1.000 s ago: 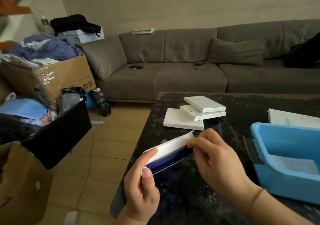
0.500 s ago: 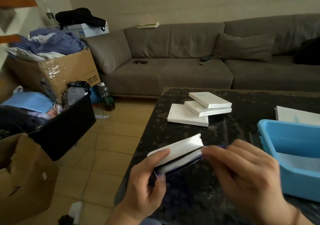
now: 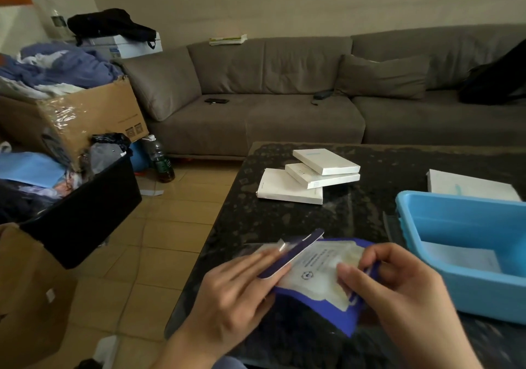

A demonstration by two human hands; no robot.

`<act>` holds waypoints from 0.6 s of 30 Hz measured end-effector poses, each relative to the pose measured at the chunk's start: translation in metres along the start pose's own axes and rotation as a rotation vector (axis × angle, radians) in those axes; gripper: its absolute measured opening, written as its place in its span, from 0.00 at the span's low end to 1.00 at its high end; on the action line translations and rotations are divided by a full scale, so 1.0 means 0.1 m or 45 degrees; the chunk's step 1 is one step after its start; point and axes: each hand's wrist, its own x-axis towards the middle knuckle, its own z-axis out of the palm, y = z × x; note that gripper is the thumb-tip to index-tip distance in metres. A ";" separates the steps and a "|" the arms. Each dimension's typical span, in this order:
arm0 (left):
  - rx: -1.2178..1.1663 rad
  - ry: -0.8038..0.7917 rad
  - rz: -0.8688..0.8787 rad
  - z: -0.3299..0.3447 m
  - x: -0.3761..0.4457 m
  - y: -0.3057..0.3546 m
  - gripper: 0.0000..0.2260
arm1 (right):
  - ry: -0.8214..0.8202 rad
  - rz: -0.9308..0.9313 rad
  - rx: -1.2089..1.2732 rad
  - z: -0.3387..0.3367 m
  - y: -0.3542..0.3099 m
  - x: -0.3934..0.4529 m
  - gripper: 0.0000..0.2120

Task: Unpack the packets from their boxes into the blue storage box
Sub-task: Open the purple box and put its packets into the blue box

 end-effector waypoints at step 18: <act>0.039 -0.722 -0.405 0.18 -0.38 -0.16 0.23 | -0.239 -0.100 0.300 -0.75 0.06 0.08 0.14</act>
